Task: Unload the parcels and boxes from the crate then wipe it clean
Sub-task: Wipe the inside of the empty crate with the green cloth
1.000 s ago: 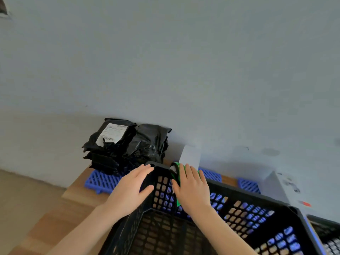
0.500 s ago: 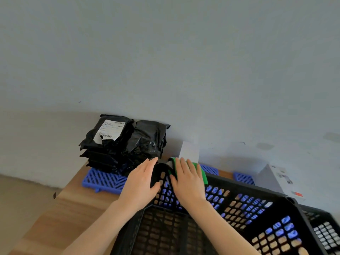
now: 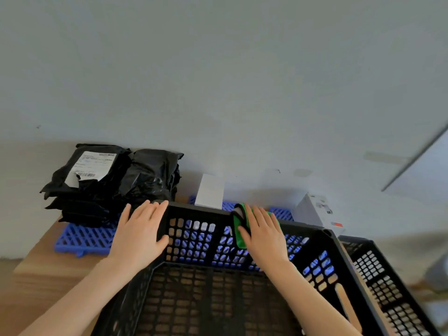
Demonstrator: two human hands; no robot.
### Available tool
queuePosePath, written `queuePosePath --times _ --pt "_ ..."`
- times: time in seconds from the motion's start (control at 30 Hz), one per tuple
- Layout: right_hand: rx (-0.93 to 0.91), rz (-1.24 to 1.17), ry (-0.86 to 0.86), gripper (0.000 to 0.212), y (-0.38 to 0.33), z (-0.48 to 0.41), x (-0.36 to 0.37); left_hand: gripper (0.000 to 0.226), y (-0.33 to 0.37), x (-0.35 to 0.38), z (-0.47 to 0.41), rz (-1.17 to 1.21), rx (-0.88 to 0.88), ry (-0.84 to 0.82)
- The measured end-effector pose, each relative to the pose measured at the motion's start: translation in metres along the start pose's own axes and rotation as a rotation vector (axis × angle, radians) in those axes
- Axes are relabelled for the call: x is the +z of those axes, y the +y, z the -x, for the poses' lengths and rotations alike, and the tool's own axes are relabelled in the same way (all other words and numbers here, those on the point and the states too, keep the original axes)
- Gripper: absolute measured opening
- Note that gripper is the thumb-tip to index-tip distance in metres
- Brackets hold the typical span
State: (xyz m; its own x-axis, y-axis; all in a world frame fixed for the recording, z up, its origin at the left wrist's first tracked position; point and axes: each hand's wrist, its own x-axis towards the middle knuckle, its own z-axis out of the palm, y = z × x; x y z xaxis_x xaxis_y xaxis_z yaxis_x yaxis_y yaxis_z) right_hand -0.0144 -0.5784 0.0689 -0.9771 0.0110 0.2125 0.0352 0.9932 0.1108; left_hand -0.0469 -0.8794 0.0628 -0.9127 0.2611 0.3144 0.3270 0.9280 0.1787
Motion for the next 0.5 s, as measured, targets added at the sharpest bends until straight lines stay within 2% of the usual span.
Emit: queuePosePath --times 0.17,0.27,0.4,0.5 --pt "0.240 0.073 -0.052 0.066 0.089 0.028 -0.004 0.083 0.004 -0.001 -0.010 0.001 0.011 -0.046" --pt "0.346 0.082 -0.053 0.065 0.109 0.034 -0.006 0.084 0.001 0.000 -0.009 0.068 0.009 -0.049" --pt "0.401 0.020 -0.020 0.063 0.078 0.021 -0.005 0.090 0.001 -0.003 -0.009 0.135 0.001 -0.054" --pt "0.280 -0.031 0.019 0.062 0.029 0.009 -0.004 0.099 0.002 -0.004 -0.008 0.168 0.004 -0.046"
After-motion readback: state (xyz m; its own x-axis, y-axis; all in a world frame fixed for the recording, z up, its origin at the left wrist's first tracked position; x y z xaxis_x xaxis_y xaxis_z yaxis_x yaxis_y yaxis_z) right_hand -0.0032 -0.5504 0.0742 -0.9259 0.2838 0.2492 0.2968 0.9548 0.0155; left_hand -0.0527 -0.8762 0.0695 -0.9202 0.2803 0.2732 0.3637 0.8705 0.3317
